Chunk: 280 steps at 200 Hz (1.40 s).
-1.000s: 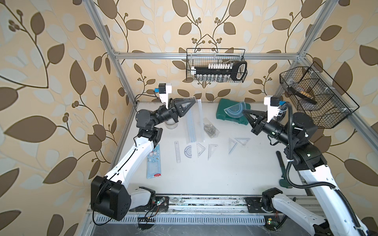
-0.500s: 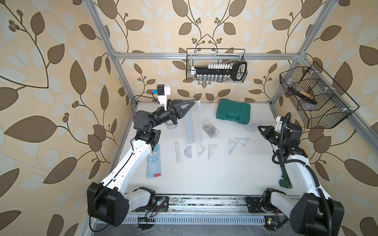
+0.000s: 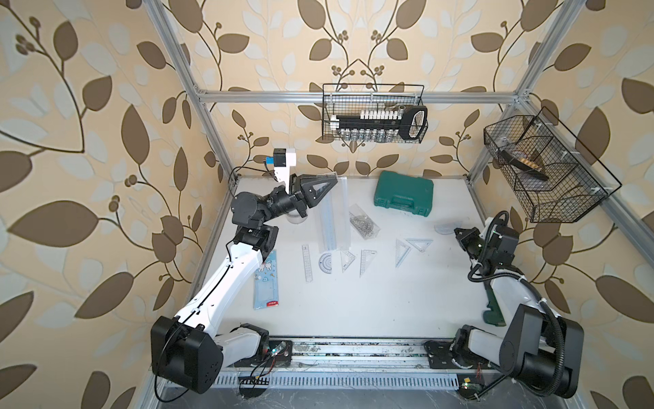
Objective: Open the ruler set and take out the ruler
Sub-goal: Place the ruler at the center of the board.
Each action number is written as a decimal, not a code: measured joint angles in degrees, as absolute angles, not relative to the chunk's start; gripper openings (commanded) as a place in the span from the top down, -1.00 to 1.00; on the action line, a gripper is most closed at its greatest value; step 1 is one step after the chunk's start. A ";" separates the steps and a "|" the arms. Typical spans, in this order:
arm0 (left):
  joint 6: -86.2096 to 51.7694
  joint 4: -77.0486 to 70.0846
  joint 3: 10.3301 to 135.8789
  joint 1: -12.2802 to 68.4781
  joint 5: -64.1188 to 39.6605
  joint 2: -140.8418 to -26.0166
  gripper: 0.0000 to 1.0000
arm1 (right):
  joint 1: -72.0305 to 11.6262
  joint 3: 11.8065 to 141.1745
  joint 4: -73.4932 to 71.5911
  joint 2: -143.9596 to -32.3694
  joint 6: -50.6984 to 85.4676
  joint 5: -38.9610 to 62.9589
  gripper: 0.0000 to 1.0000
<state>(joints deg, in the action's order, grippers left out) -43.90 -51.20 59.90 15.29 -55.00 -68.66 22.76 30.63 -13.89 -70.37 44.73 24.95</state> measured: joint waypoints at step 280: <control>-43.51 -50.37 59.16 15.29 -55.33 -67.61 1.00 | 16.97 34.79 -16.60 -73.41 43.18 26.98 0.22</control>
